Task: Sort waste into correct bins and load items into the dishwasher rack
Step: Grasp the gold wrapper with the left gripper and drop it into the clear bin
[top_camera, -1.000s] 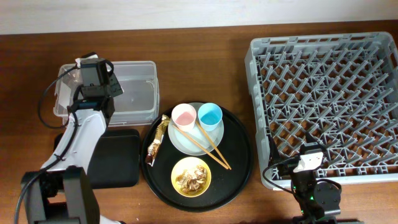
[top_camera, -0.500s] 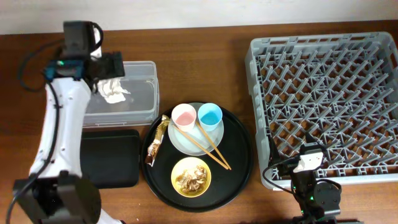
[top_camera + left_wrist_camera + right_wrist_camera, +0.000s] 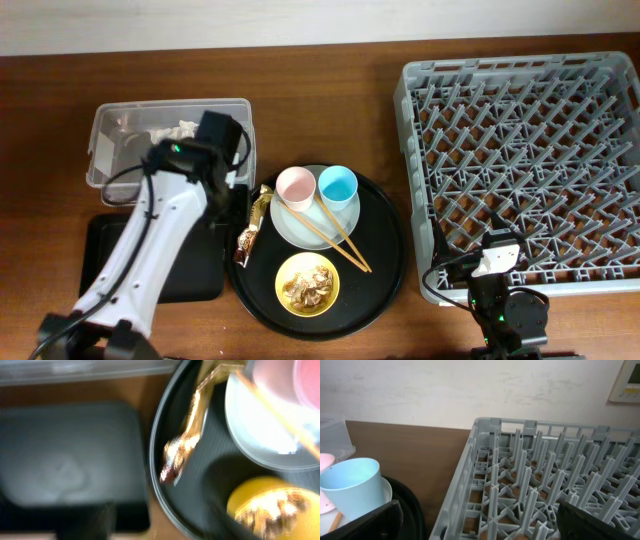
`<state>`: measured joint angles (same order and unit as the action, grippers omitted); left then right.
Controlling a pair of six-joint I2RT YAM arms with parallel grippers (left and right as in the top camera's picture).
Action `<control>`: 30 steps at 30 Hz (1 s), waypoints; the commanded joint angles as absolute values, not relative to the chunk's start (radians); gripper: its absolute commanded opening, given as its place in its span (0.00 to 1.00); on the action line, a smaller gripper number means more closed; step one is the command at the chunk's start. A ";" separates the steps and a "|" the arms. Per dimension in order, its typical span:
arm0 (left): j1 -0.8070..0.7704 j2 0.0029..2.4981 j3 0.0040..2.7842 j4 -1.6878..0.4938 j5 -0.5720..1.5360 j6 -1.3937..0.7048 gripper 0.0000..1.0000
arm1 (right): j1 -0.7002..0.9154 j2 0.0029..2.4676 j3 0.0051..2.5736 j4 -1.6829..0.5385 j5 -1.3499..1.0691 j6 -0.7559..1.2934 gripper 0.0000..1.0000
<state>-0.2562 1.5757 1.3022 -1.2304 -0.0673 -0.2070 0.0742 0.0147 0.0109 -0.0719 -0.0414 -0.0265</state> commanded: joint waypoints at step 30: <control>-0.418 1.413 1.085 -0.829 -0.311 -0.208 0.05 | 0.070 0.006 0.006 -0.075 -0.036 -0.022 0.99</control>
